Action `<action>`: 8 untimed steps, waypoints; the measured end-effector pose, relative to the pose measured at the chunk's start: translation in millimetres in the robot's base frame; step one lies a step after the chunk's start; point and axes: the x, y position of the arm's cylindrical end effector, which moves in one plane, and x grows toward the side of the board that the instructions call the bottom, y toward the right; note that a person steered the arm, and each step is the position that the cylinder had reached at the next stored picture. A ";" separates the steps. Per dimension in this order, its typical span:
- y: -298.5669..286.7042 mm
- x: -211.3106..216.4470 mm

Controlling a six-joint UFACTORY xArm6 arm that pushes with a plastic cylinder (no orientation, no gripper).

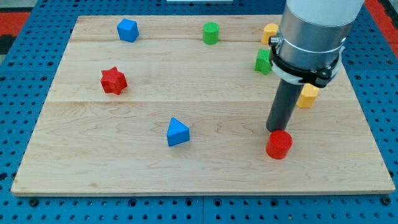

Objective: Move the green star diagonally left of the yellow hexagon

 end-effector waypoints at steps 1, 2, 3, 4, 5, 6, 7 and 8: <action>-58.9 -28.3; -131.9 -37.3; -100.5 -43.3; -11.7 -100.6; 19.3 -124.0; 38.9 -123.8; 93.9 -139.1; 64.4 -149.7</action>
